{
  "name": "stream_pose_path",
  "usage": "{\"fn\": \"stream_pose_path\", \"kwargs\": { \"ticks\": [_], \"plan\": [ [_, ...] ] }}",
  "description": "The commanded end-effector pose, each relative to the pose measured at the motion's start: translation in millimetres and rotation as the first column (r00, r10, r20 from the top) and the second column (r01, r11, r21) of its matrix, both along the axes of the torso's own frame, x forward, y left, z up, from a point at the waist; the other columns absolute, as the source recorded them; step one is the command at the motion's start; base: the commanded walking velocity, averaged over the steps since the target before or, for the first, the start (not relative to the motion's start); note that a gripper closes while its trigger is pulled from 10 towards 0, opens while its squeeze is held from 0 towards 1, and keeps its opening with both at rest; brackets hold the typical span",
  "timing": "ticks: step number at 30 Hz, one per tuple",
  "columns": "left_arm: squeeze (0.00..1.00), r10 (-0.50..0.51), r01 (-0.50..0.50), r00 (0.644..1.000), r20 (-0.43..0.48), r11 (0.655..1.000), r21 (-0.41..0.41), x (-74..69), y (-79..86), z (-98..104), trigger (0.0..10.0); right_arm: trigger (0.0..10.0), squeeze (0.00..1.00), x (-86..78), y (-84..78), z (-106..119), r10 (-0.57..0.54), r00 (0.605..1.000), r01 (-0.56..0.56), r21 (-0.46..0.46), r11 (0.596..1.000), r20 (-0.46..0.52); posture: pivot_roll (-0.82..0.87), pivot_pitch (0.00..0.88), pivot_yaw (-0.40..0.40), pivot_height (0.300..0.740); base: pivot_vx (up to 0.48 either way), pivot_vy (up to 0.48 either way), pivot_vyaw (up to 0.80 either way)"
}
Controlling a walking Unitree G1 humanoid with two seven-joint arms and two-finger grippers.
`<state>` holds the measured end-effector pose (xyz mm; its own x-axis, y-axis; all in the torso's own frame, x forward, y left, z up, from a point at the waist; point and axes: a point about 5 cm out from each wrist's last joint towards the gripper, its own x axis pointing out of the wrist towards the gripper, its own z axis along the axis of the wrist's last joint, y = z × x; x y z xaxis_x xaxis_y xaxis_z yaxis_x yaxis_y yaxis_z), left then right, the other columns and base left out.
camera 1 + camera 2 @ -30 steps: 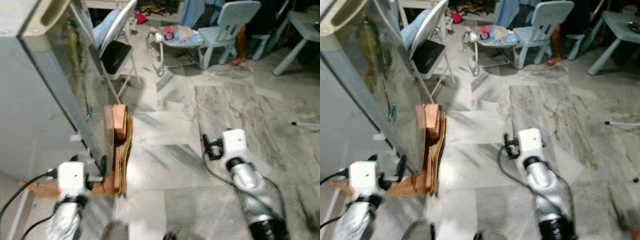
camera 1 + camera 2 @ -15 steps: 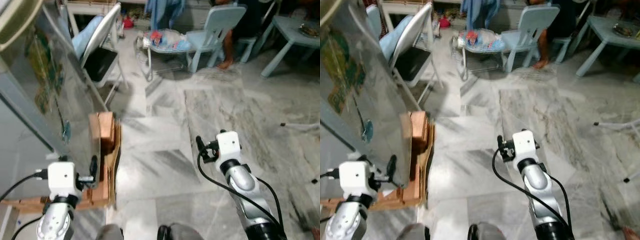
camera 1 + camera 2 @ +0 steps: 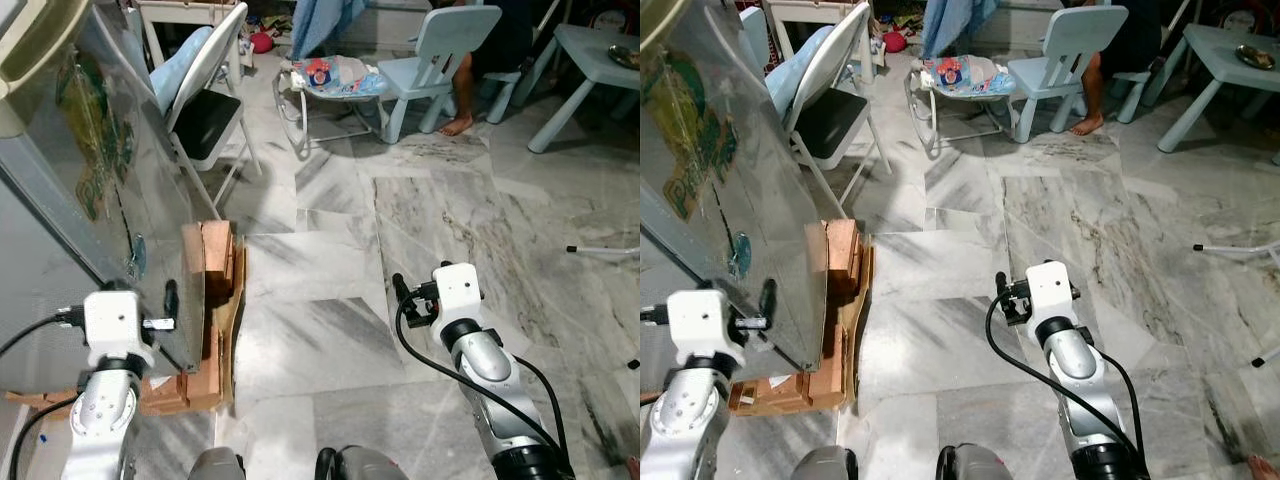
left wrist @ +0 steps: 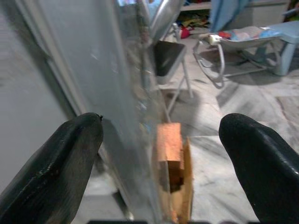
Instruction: Restocking fridge
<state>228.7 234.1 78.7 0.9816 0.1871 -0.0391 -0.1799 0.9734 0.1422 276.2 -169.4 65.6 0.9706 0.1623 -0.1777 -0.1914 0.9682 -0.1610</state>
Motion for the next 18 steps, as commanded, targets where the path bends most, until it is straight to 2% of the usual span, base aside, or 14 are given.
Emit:
{"fn": "stream_pose_path", "kwargs": {
  "ticks": [1, 6, 12, 13, 18],
  "plan": [
    [0.0, 0.009, -0.009, 0.999, -0.032, 1.0, -0.003, -4.5, 3.7, -5.7, 10.0, 10.0, 0.0, -1.2, -5.2, 0.3, -0.008, 1.0, 0.008, -0.007, 1.0, -0.008, 0.06, 0.138, -0.093, 0.74, 0.0, 0.0, 0.0],
    [0.0, 0.03, -0.03, 0.999, -0.043, 0.999, 0.018, -5.3, 7.0, -9.0, 10.0, 10.0, 0.0, -2.0, -5.5, -0.6, -0.008, 1.0, 0.008, -0.008, 1.0, -0.014, 0.06, 0.145, -0.093, 0.74, 0.0, 0.0, 0.0],
    [0.0, 0.065, -0.063, 0.997, -0.031, 0.997, 0.047, 5.0, 13.5, -4.8, 10.0, 10.0, 0.0, -2.9, -4.5, -1.2, 0.007, 0.999, -0.007, 0.002, 1.0, -0.034, 0.05, 0.148, -0.098, 0.74, 0.0, 0.0, 0.0],
    [0.0, 0.064, -0.063, 0.998, -0.029, 0.997, 0.046, 7.2, 14.5, -3.9, 10.0, 10.0, 0.0, -4.9, -2.9, -2.0, 0.037, 0.998, -0.035, 0.033, 0.999, -0.056, 0.05, 0.148, -0.098, 0.74, 0.0, 0.0, 0.0],
    [0.0, 0.059, -0.059, 0.998, -0.001, 0.997, 0.047, 19.5, 15.7, 3.0, 10.0, 10.0, 0.0, -11.8, -4.5, -5.6, 0.079, 0.993, -0.077, 0.023, 0.997, -0.085, 0.05, 0.152, -0.099, 0.74, 0.0, 0.0, 0.0]
  ]
}}
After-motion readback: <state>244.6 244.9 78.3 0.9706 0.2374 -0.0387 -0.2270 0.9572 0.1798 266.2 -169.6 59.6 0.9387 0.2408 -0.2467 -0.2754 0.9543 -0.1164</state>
